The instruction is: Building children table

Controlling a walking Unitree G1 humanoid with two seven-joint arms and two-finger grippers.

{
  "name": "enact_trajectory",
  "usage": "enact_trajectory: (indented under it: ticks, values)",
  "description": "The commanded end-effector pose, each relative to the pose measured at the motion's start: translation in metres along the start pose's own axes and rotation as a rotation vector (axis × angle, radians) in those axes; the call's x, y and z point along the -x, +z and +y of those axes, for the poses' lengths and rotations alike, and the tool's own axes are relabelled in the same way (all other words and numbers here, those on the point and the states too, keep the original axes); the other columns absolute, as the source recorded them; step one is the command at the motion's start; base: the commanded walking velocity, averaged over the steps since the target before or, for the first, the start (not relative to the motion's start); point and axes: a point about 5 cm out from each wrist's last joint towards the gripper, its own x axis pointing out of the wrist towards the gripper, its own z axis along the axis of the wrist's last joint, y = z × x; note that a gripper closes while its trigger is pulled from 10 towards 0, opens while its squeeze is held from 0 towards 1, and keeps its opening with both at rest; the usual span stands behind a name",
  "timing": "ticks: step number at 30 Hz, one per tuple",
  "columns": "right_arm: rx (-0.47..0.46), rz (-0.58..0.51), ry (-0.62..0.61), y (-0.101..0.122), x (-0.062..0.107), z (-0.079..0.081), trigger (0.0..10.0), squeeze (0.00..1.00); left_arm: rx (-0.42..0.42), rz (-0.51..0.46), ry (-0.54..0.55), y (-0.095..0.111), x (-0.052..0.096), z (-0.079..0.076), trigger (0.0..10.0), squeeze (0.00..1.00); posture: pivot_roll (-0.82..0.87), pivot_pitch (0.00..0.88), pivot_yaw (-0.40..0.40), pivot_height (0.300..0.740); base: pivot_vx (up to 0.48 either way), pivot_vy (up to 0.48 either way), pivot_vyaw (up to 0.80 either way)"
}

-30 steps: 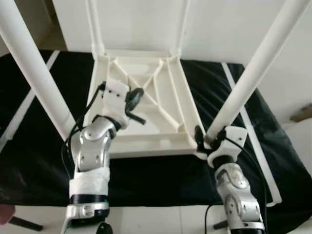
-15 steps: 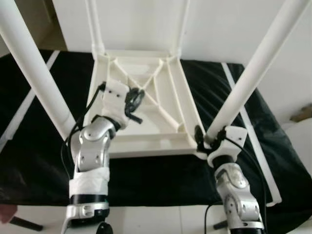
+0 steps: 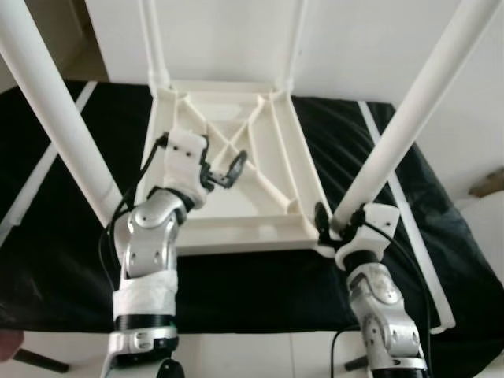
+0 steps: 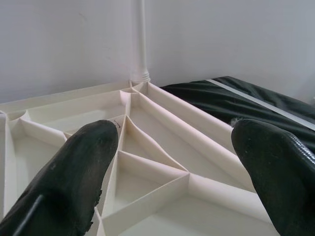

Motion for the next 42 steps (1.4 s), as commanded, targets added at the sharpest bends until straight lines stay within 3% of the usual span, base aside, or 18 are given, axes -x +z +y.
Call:
enact_trajectory:
  ticks: [1,3,4,5,13,30,31,33,34,42]
  values:
    - [0.013,0.013,-0.01,-0.003,0.002,-0.003,10.0,0.0,0.008,0.01,0.219,-0.003,0.003,0.008,10.0,1.0,-0.08,0.115,-0.04,0.74,0.0,0.0,0.0]
    - [0.014,0.014,-0.012,-0.003,0.002,-0.003,10.0,0.0,-0.006,0.014,0.205,-0.003,0.003,0.007,10.0,1.0,-0.08,0.116,-0.04,0.74,0.0,0.0,0.0]
    - [0.014,0.015,-0.012,-0.003,0.003,-0.003,10.0,0.0,0.002,-0.002,0.189,-0.002,0.004,0.005,8.8,0.0,-0.08,0.118,-0.04,0.74,0.0,0.0,0.0]
    - [0.015,0.016,-0.011,-0.003,0.003,-0.003,10.0,0.0,0.006,-0.022,0.166,0.001,0.004,0.002,0.0,0.0,-0.08,0.121,-0.041,0.74,0.0,0.0,0.0]
    - [0.019,0.019,-0.007,-0.003,0.004,-0.003,10.0,0.0,-0.059,-0.034,0.077,0.002,0.006,-0.01,0.0,0.0,-0.08,0.122,-0.043,0.74,0.0,0.0,0.0]
    - [0.047,0.018,0.055,-0.001,0.006,-0.003,10.0,0.0,-0.147,0.011,-0.28,-0.01,0.027,-0.049,0.0,0.0,-0.08,0.119,-0.051,0.74,0.0,0.0,0.0]
    - [0.052,0.018,0.061,-0.001,0.006,-0.004,10.0,0.0,-0.143,0.022,-0.301,-0.012,0.028,-0.052,1.8,0.0,-0.08,0.117,-0.05,0.74,0.0,0.0,0.0]
    - [0.052,0.018,0.061,-0.001,0.006,-0.004,10.0,0.0,-0.143,0.022,-0.301,-0.012,0.028,-0.052,1.8,0.0,-0.08,0.117,-0.05,0.74,0.0,0.0,0.0]
    - [0.07,0.018,0.084,0.0,0.007,-0.007,10.0,0.0,-0.13,0.045,-0.331,-0.015,0.03,-0.057,10.0,1.0,-0.08,0.114,-0.052,0.74,0.0,0.0,0.0]
    - [0.146,0.014,0.178,0.004,0.009,-0.015,10.0,0.0,-0.124,0.068,-0.409,-0.019,0.036,-0.067,10.0,1.0,-0.1,0.12,-0.05,0.74,0.0,0.0,0.0]
